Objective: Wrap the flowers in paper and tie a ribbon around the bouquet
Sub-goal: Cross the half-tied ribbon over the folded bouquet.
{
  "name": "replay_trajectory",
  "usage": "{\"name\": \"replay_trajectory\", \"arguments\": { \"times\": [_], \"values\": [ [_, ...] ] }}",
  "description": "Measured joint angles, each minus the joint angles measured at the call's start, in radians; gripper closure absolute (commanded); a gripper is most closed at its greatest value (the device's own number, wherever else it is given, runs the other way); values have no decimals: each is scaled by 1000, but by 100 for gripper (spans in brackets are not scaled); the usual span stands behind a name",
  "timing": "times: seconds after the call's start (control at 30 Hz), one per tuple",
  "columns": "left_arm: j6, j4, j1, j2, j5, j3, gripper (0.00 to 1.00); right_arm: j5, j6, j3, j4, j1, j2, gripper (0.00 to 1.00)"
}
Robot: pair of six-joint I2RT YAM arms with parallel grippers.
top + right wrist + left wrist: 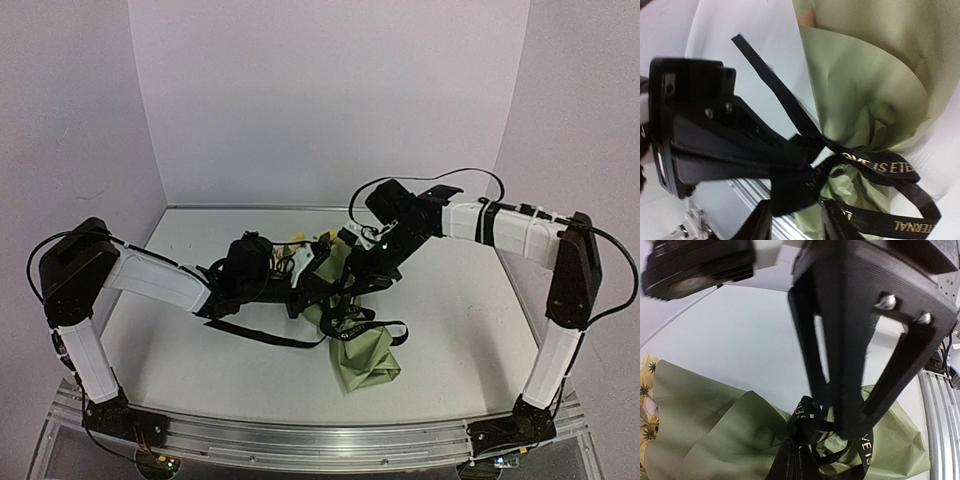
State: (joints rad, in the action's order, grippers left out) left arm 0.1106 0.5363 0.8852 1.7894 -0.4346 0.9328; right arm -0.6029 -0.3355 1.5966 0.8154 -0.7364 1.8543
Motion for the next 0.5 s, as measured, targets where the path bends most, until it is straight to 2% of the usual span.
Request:
{"name": "replay_trajectory", "arguments": {
  "times": [0.17, 0.33, 0.5],
  "values": [
    [-33, 52, 0, -6, 48, -57, 100, 62, 73, -116, -2, 0, -115, 45],
    [-62, 75, 0, -15, 86, -84, 100, 73, 183, -254, -23, 0, -234, 51],
    [-84, 95, -1, -39, 110, -97, 100, 106, 291, -367, -58, 0, -260, 53]
  ]
}}
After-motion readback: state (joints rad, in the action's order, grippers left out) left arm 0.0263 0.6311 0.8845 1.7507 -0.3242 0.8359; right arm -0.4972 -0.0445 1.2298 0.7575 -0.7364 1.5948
